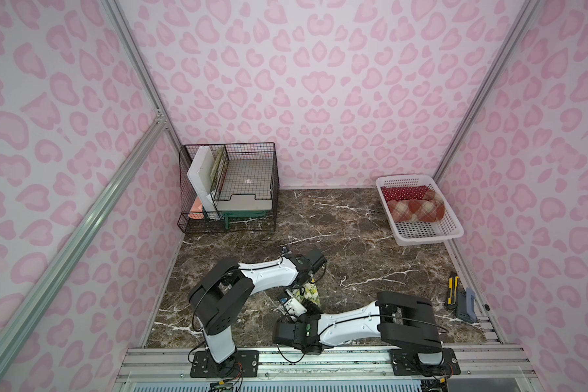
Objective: Roll up the skirts
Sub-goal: Roll the skirt at the center of the board.
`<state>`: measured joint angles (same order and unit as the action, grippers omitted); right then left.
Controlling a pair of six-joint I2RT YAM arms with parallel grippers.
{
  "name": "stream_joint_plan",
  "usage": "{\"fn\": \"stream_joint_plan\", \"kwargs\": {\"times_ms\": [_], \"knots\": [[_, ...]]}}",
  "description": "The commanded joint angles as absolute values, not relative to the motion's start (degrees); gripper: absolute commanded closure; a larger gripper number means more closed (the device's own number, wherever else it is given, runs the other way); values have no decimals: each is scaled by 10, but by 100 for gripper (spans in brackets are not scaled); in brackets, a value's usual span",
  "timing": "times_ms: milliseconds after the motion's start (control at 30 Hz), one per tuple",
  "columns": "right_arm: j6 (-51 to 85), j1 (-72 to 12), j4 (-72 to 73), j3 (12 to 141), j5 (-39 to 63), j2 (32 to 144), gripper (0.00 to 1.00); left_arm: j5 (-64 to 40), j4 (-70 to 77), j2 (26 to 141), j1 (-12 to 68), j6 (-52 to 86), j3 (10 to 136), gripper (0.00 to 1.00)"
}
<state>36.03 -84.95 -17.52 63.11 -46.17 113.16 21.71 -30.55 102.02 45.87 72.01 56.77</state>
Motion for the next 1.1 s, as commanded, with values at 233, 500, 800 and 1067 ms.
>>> {"fn": "stream_joint_plan", "kwargs": {"times_ms": [233,500,800,1067], "knots": [[368,-806,-91,506,-131,1090,100,216,-325,928,388,652,553,1],[403,-755,-8,418,-27,1056,100,278,-360,816,354,632,552,1],[473,-616,181,279,179,1013,100,219,-308,724,376,687,450,1],[508,-599,162,284,185,1043,100,258,-218,727,485,759,398,2]]}}
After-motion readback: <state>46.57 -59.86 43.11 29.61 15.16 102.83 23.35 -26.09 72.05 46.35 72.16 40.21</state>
